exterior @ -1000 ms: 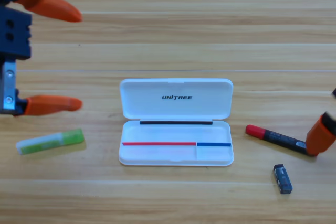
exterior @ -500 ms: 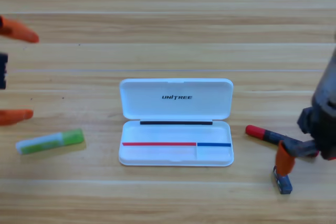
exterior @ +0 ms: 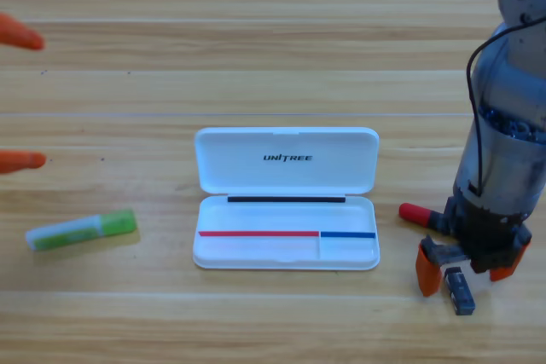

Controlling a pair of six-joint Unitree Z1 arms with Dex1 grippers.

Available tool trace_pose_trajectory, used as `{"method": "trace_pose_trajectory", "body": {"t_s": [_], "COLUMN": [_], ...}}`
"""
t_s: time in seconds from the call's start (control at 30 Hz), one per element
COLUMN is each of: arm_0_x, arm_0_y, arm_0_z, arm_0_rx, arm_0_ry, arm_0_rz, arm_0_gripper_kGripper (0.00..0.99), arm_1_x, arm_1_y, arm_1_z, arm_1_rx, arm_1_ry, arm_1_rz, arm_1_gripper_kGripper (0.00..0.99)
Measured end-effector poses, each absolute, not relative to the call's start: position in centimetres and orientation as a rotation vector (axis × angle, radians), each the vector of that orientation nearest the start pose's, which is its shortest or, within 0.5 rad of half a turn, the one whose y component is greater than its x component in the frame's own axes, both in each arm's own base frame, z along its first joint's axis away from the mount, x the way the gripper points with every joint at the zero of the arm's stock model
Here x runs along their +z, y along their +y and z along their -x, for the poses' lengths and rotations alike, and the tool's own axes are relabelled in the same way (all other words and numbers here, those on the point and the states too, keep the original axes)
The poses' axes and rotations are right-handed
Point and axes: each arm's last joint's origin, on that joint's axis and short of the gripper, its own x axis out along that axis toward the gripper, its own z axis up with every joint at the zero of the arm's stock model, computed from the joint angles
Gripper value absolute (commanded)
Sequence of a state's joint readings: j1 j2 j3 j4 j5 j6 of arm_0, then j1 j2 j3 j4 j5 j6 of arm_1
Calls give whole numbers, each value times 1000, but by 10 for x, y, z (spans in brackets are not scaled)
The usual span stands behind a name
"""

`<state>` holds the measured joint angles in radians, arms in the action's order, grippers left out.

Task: Clean up eraser and pencils

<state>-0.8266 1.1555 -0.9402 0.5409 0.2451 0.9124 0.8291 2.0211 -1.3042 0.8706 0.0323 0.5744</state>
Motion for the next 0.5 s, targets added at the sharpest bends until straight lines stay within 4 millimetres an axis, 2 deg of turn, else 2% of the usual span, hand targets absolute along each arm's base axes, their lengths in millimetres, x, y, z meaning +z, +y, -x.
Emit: {"method": "trace_pose_trajectory", "body": {"t_s": [0.13, 0.4, 0.5], "arm_0_x": [355, 333, 323], "arm_0_y": [-123, -125, -123], "arm_0_z": [-148, -204, -226], "arm_0_rx": [-891, -976, -959], "arm_0_ry": [486, 781, 845], "arm_0_rz": [-1188, -1105, -1077], "arm_0_gripper_kGripper": [963, 920, 919], "arm_1_x": [190, 187, 187], "arm_1_y": [264, 267, 267], "arm_1_z": [-237, -237, -237], "arm_1_rx": [207, 204, 211], "arm_1_ry": [1622, 1617, 1614], "arm_1_rz": [197, 188, 190], "arm_1_gripper_kGripper": [799, 225, 91]}}
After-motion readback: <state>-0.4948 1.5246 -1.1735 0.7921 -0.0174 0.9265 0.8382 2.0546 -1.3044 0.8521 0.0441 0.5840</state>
